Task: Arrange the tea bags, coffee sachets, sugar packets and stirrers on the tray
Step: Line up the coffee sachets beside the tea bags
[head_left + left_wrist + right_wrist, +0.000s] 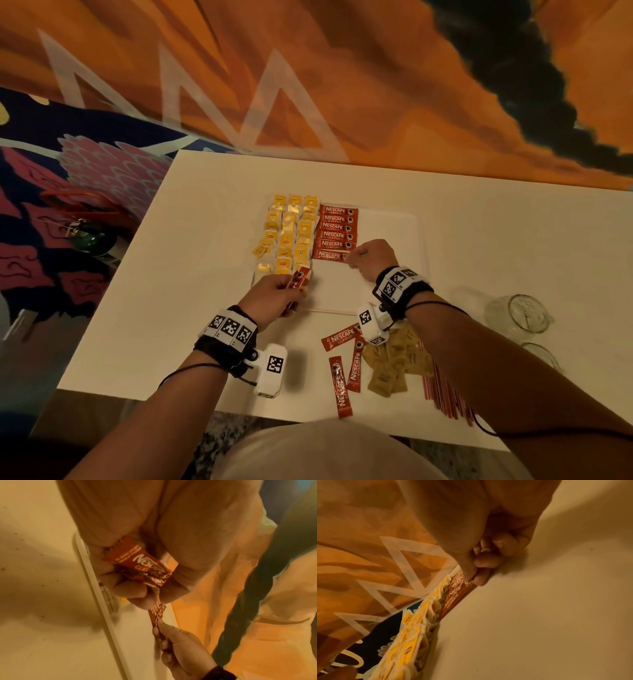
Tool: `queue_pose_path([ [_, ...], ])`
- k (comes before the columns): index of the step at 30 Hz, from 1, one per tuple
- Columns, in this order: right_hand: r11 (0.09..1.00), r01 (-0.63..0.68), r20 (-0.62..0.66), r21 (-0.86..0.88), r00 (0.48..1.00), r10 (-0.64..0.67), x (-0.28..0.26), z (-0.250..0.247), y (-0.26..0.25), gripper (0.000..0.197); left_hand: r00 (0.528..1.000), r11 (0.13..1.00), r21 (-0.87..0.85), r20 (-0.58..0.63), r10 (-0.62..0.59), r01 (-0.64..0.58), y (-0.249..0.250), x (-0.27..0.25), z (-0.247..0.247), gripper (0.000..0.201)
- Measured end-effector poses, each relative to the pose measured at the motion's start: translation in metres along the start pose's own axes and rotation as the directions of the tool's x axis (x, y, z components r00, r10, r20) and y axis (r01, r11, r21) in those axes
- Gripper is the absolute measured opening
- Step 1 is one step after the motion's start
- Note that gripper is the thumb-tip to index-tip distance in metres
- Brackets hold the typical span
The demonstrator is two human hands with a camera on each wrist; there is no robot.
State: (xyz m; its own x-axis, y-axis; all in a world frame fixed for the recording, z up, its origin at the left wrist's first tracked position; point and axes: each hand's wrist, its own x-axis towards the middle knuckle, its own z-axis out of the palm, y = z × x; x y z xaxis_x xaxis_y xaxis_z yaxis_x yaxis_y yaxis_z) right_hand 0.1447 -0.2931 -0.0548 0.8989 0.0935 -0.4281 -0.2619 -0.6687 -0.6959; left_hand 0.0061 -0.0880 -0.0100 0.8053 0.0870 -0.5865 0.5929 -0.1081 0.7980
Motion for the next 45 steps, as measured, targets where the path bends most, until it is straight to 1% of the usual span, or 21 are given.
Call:
queue_pose_path([
  [6,0.996,-0.076,-0.039,-0.037,0.996,0.075,0.006,0.0,-0.002,0.026,1.0,1.0,-0.005,0.014,-0.016,0.016,-0.006,0.002,-0.005,0.024],
  [8,0.995,-0.089,-0.045,-0.053,0.995,0.086,0.007,0.0,-0.004,0.028,0.999,1.0,-0.015,0.028,-0.027,0.027,-0.007,0.002,-0.005,0.021],
  [10,0.992,-0.1,-0.048,-0.071,0.994,0.097,0.007,-0.001,-0.005,0.031,0.998,1.0,0.015,0.053,-0.018,0.017,-0.006,0.0,-0.007,0.014],
  [13,0.988,-0.094,-0.055,-0.126,0.995,0.088,0.009,-0.003,-0.005,0.037,0.995,0.996,0.091,0.099,0.017,-0.027,-0.006,0.0,-0.009,0.009],
  [16,0.982,-0.073,-0.057,-0.172,0.996,0.064,0.005,-0.007,-0.006,0.052,0.991,0.998,0.052,0.13,0.034,-0.041,-0.009,0.0,-0.008,0.015],
  [17,0.983,-0.049,-0.052,-0.178,0.998,0.04,0.001,-0.009,-0.006,0.053,0.99,0.999,0.025,0.135,0.037,-0.041,-0.01,0.001,-0.008,0.019],
  [19,0.989,0.031,-0.026,-0.147,0.999,-0.035,-0.008,-0.012,-0.007,0.049,0.99,0.999,-0.016,0.13,0.051,-0.049,-0.01,0.002,-0.006,0.023],
  [21,0.991,0.121,0.06,-0.049,0.991,-0.118,-0.022,-0.015,-0.01,0.038,0.991,0.998,-0.025,0.123,0.059,-0.057,-0.008,0.002,-0.004,0.023],
  [24,0.972,0.231,0.244,0.037,0.942,-0.233,-0.043,-0.018,-0.014,0.028,0.988,0.997,-0.01,0.139,0.071,-0.07,-0.005,0.003,-0.001,0.017],
  [25,0.967,0.248,0.285,0.06,0.924,-0.255,-0.05,-0.019,-0.016,0.026,0.985,0.997,0.007,0.153,0.075,-0.077,-0.003,0.003,0.0,0.016],
  [27,0.958,0.263,0.323,0.117,0.902,-0.287,-0.059,-0.02,-0.018,0.026,0.979,0.993,0.062,0.184,0.087,-0.1,0.001,0.003,0.002,0.016],
  [30,0.942,0.305,0.335,0.142,0.88,-0.336,-0.068,-0.02,-0.016,0.014,0.97,0.982,0.124,0.215,0.111,-0.14,0.005,0.002,0.004,0.015],
  [32,0.944,0.302,0.326,0.135,0.886,-0.33,-0.069,-0.021,-0.012,0.01,0.971,0.981,0.115,0.202,0.13,-0.155,0.005,0.002,0.007,0.015],
  [37,0.953,0.242,0.317,0.182,0.903,-0.29,-0.071,-0.025,-0.002,0.009,0.982,0.985,0.027,0.082,0.17,-0.173,0.004,0.003,0.009,0.008],
  [39,0.955,0.22,0.324,0.2,0.905,-0.276,-0.074,-0.024,0.001,0.011,0.981,0.982,0.031,0.068,0.182,-0.184,0.001,0.003,0.009,0.008],
  [42,0.956,0.205,0.302,0.211,0.916,-0.264,-0.077,-0.022,0.004,0.012,0.981,0.982,0.037,0.056,0.185,-0.187,-0.002,0.004,0.01,0.011],
  [45,0.953,0.195,0.244,0.232,0.937,-0.252,-0.073,-0.02,0.008,0.012,0.988,0.988,-0.021,-0.019,0.156,-0.156,-0.003,0.005,0.01,0.016],
])
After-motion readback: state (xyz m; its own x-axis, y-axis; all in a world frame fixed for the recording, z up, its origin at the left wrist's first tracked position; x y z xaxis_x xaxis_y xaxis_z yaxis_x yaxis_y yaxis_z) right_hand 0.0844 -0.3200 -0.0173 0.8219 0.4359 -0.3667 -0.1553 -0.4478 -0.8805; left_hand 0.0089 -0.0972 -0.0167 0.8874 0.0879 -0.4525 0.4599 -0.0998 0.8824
